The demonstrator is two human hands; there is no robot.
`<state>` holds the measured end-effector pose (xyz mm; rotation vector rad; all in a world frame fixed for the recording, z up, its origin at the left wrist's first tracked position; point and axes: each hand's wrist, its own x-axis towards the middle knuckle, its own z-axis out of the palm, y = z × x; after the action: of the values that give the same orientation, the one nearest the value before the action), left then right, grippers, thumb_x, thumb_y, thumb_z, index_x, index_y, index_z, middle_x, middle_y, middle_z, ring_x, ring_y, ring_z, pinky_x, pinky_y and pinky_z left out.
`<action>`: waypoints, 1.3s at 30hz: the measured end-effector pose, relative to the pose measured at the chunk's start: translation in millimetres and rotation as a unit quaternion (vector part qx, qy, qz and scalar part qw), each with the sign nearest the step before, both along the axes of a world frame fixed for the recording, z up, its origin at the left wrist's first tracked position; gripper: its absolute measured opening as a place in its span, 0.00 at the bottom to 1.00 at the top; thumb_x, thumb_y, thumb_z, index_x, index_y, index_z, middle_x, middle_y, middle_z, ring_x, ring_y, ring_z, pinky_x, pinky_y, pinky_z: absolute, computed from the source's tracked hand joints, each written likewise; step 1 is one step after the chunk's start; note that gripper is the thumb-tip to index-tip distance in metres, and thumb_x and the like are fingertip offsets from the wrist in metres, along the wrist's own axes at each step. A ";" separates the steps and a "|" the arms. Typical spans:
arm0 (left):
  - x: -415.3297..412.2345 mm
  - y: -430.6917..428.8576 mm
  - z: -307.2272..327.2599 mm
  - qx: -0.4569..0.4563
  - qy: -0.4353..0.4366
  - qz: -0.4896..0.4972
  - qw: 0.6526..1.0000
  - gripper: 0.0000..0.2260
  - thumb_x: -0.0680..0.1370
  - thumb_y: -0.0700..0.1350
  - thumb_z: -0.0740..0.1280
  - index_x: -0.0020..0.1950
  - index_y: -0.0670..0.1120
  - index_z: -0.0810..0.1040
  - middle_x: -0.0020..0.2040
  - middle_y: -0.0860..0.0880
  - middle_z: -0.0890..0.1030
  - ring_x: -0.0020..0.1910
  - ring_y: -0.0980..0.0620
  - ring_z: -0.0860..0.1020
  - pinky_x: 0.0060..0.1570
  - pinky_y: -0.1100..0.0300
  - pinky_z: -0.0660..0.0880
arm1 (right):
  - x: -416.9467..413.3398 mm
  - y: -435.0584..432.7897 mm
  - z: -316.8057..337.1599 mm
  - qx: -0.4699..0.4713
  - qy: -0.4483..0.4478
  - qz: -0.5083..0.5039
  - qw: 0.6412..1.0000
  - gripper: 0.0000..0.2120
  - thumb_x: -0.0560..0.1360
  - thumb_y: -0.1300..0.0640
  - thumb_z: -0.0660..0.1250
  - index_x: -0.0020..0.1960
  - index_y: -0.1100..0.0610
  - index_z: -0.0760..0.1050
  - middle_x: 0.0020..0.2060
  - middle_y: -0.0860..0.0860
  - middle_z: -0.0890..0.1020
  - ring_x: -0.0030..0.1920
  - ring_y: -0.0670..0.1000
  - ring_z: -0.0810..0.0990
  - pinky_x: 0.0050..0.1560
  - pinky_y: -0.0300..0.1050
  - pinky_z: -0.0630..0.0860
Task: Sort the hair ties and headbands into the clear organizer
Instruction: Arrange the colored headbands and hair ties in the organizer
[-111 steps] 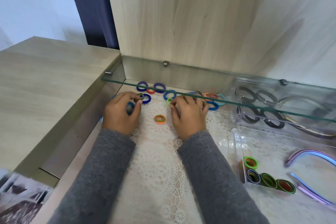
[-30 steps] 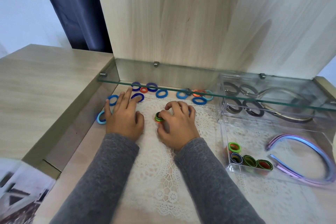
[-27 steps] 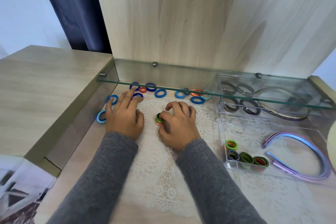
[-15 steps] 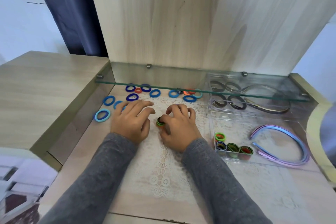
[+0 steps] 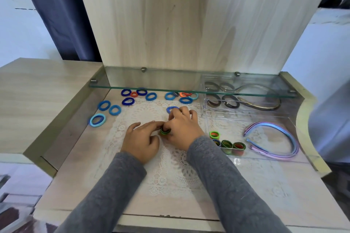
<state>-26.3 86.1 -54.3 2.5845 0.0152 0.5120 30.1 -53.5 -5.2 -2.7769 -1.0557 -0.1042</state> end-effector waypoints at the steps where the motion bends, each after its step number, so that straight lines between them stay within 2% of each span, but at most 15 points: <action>1: -0.6 -2.0 -0.4 -0.012 0.003 0.004 1.000 0.24 0.68 0.44 0.57 0.61 0.52 0.78 0.57 0.57 0.81 0.57 0.56 0.77 0.69 0.53 0.59 | -0.6 -1.4 0.8 0.000 -0.004 0.003 1.000 0.10 0.76 0.49 0.64 0.54 0.45 0.80 0.57 0.49 0.70 0.62 0.55 0.62 0.65 0.56 0.53; 4: -3.0 -8.6 1.0 -0.041 0.006 0.003 0.999 0.24 0.67 0.43 0.57 0.60 0.52 0.79 0.54 0.57 0.82 0.51 0.59 0.78 0.68 0.54 0.62 | -2.4 -6.6 2.6 -0.004 -0.022 0.014 1.000 0.09 0.76 0.51 0.65 0.54 0.46 0.81 0.56 0.49 0.70 0.62 0.55 0.62 0.64 0.55 0.55; 7: -7.0 -15.0 3.7 -0.071 -0.006 -0.001 0.997 0.23 0.67 0.42 0.58 0.58 0.51 0.80 0.50 0.56 0.84 0.40 0.71 0.72 0.63 0.51 0.68 | -4.2 -11.9 3.8 -0.009 -0.030 0.022 0.999 0.10 0.75 0.54 0.66 0.54 0.46 0.81 0.56 0.49 0.69 0.62 0.55 0.62 0.64 0.55 0.54; 10: -10.5 -23.2 9.5 -0.076 0.008 0.013 0.997 0.23 0.67 0.43 0.57 0.58 0.51 0.80 0.48 0.54 0.84 0.37 0.65 0.70 0.66 0.50 0.66 | -6.1 -17.9 6.7 -0.028 -0.031 0.030 0.999 0.10 0.75 0.53 0.66 0.54 0.46 0.80 0.57 0.49 0.69 0.63 0.55 0.61 0.65 0.55 0.54; 13: -10.6 -28.8 15.9 -0.097 0.031 0.009 0.995 0.22 0.68 0.45 0.57 0.58 0.53 0.81 0.44 0.53 0.84 0.39 0.57 0.75 0.63 0.50 0.69 | -3.9 -27.2 14.9 -0.038 -0.016 0.039 0.998 0.08 0.75 0.49 0.67 0.53 0.45 0.81 0.57 0.48 0.71 0.62 0.54 0.62 0.65 0.54 0.55; 15: -9.6 -31.7 19.2 -0.133 0.043 -0.003 0.990 0.22 0.67 0.45 0.56 0.57 0.54 0.81 0.47 0.54 0.84 0.44 0.51 0.80 0.59 0.50 0.73 | 0.6 -36.1 24.6 -0.040 0.014 0.041 0.998 0.08 0.75 0.47 0.67 0.53 0.45 0.81 0.55 0.48 0.71 0.60 0.53 0.63 0.64 0.53 0.56; 18: -5.9 -42.2 24.4 -0.175 0.058 -0.027 0.983 0.22 0.67 0.45 0.57 0.57 0.55 0.81 0.53 0.57 0.83 0.50 0.55 0.81 0.60 0.58 0.74 | 6.6 -52.4 42.6 -0.051 0.057 0.041 0.996 0.10 0.73 0.44 0.69 0.53 0.45 0.81 0.54 0.48 0.70 0.60 0.52 0.62 0.63 0.51 0.57; 21: 0.4 -57.1 32.7 -0.207 0.069 -0.052 0.974 0.21 0.70 0.41 0.59 0.58 0.55 0.81 0.53 0.58 0.83 0.55 0.60 0.78 0.60 0.64 0.70 | 12.4 -69.1 56.6 -0.053 0.061 0.035 0.996 0.10 0.71 0.44 0.71 0.51 0.44 0.81 0.54 0.47 0.69 0.60 0.52 0.61 0.63 0.49 0.58; 24: 8.7 -71.9 38.0 -0.222 0.064 -0.072 0.970 0.22 0.72 0.36 0.60 0.58 0.59 0.79 0.53 0.60 0.82 0.52 0.60 0.79 0.54 0.71 0.70 | 19.7 -85.5 67.1 -0.051 0.058 0.021 0.997 0.10 0.70 0.44 0.72 0.50 0.43 0.81 0.52 0.46 0.68 0.59 0.52 0.61 0.61 0.48 0.57; 26: 14.3 -82.3 40.2 -0.224 0.062 -0.083 0.969 0.22 0.72 0.38 0.60 0.57 0.62 0.78 0.53 0.62 0.81 0.50 0.59 0.79 0.51 0.74 0.69 | 24.4 -96.4 71.6 -0.061 0.058 0.009 0.996 0.10 0.69 0.45 0.72 0.50 0.42 0.81 0.52 0.45 0.67 0.60 0.52 0.60 0.63 0.49 0.58; 29: 22.0 -98.5 41.2 -0.228 0.061 -0.103 0.966 0.21 0.70 0.43 0.58 0.59 0.59 0.79 0.53 0.62 0.81 0.53 0.59 0.79 0.56 0.68 0.71 | 29.7 -112.9 74.0 -0.073 0.058 -0.005 0.996 0.10 0.69 0.45 0.73 0.50 0.42 0.81 0.54 0.45 0.68 0.61 0.53 0.60 0.65 0.52 0.60; 33: 33.8 -114.0 35.0 -0.211 0.051 -0.126 0.968 0.23 0.69 0.46 0.56 0.60 0.58 0.79 0.55 0.60 0.81 0.50 0.47 0.81 0.56 0.56 0.76 | 33.6 -130.7 69.4 -0.073 0.052 -0.018 0.996 0.10 0.70 0.44 0.72 0.50 0.42 0.81 0.53 0.47 0.67 0.60 0.53 0.61 0.64 0.50 0.59; 34: 36.8 -115.1 32.7 -0.202 0.048 -0.130 0.969 0.22 0.69 0.47 0.55 0.60 0.59 0.79 0.55 0.60 0.81 0.51 0.47 0.80 0.58 0.53 0.75 | 34.0 -133.5 67.5 -0.069 0.048 -0.020 0.996 0.10 0.70 0.44 0.72 0.50 0.42 0.81 0.52 0.46 0.66 0.60 0.53 0.60 0.63 0.48 0.58; 37: 46.2 -116.1 28.5 -0.173 0.035 -0.142 0.974 0.22 0.70 0.50 0.53 0.60 0.63 0.76 0.54 0.63 0.81 0.56 0.53 0.78 0.62 0.47 0.71 | 35.4 -140.9 60.1 -0.055 0.050 -0.031 0.997 0.10 0.70 0.44 0.71 0.50 0.42 0.81 0.51 0.46 0.64 0.60 0.53 0.60 0.62 0.47 0.57; 39: 52.8 -117.0 26.6 -0.152 0.008 -0.146 0.978 0.20 0.72 0.47 0.55 0.60 0.61 0.76 0.54 0.64 0.81 0.55 0.62 0.76 0.63 0.46 0.69 | 38.0 -145.8 54.6 -0.056 0.054 -0.039 0.996 0.09 0.70 0.44 0.71 0.50 0.42 0.81 0.52 0.46 0.65 0.60 0.53 0.61 0.63 0.47 0.56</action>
<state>26.4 -30.9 -27.7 2.2405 -0.2570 0.3481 68.1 -199.3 49.4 -2.8862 -0.9546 0.0967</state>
